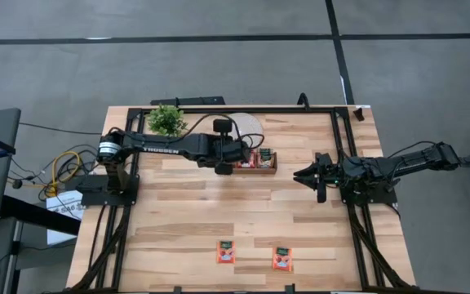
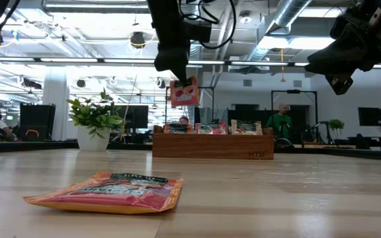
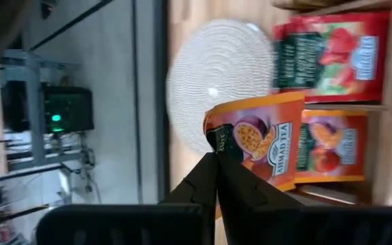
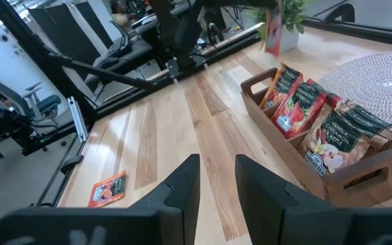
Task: Pick & Place Tea
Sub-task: Put the orange tea bag into the left section of the wooden organizer
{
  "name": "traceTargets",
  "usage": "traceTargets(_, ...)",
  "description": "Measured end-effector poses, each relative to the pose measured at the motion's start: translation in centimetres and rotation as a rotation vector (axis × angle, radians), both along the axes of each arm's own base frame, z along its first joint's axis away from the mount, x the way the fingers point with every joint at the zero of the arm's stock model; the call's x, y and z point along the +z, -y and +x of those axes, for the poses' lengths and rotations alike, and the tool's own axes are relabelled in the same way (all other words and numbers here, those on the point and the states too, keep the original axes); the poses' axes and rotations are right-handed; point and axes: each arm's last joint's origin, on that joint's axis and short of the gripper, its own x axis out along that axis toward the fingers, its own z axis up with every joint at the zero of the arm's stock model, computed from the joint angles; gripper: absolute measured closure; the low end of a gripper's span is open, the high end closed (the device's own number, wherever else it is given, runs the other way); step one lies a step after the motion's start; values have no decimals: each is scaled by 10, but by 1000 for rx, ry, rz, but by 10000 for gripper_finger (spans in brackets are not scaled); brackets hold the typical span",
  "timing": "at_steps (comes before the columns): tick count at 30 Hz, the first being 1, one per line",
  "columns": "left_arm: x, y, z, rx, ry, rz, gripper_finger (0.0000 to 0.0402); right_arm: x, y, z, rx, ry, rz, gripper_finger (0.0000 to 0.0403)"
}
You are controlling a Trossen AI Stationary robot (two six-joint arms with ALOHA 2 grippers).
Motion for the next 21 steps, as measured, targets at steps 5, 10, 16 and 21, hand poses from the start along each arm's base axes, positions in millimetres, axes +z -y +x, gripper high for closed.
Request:
traceTargets(5,-9,0,2,-2,23,-9,401,0,0,0,0,0,0,317)
traceTargets(10,-25,0,0,5,-18,-12,401,0,0,0,0,0,0,317)
traceTargets(16,-50,-1,10,7,-68,-11,401,0,0,0,0,-1,0,317)
traceTargets(21,-65,-1,12,7,-145,10,401,-1,0,0,0,-12,-2,317)
